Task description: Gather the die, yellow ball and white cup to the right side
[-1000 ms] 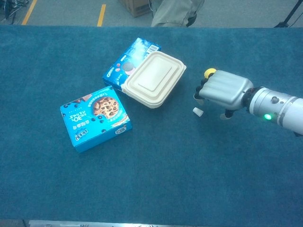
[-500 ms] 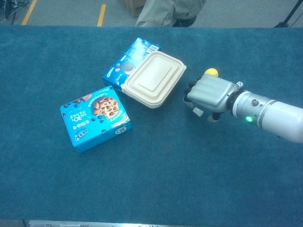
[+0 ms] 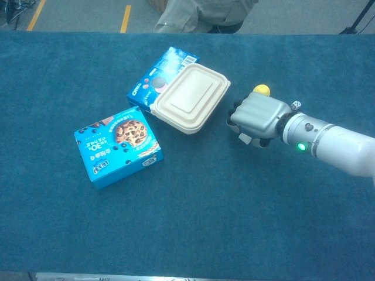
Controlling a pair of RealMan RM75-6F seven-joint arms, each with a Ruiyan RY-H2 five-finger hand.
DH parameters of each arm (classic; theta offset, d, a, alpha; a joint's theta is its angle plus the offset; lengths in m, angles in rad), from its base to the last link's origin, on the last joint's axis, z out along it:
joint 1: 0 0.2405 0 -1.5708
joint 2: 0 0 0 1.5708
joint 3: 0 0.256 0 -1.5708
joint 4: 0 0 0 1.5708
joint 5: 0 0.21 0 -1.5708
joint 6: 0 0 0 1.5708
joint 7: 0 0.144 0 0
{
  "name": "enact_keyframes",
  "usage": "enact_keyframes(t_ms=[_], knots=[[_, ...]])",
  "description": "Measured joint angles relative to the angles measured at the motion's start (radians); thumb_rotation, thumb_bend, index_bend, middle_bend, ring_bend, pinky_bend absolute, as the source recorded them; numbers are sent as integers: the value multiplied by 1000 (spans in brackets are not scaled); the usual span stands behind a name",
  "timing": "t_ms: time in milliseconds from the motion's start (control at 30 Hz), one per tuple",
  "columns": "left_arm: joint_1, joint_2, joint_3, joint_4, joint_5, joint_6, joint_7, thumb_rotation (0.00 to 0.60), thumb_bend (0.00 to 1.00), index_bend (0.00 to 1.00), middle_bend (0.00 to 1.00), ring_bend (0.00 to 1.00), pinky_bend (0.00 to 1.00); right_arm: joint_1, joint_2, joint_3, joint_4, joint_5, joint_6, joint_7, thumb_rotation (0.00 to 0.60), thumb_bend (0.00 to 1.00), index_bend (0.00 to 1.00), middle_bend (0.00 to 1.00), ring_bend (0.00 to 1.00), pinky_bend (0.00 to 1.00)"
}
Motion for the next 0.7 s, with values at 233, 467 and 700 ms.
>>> enact_keyframes(t_ms=[233, 467, 700], knots=[[-4, -2, 0, 0, 5, -5, -2, 500, 293, 334, 380, 329, 183, 5, -2, -17, 3, 0, 15, 5, 600, 200, 388, 274, 186, 276], [-2, -1, 1, 1, 3, -4, -5, 498, 293, 334, 380, 329, 183, 13, -16, -26, 17, 5, 23, 0, 600, 205, 389, 274, 187, 276], [0, 0, 2, 2, 5, 0, -8, 499, 293, 334, 380, 329, 183, 17, -29, -31, 24, 9, 40, -7, 600, 234, 388, 274, 186, 276]])
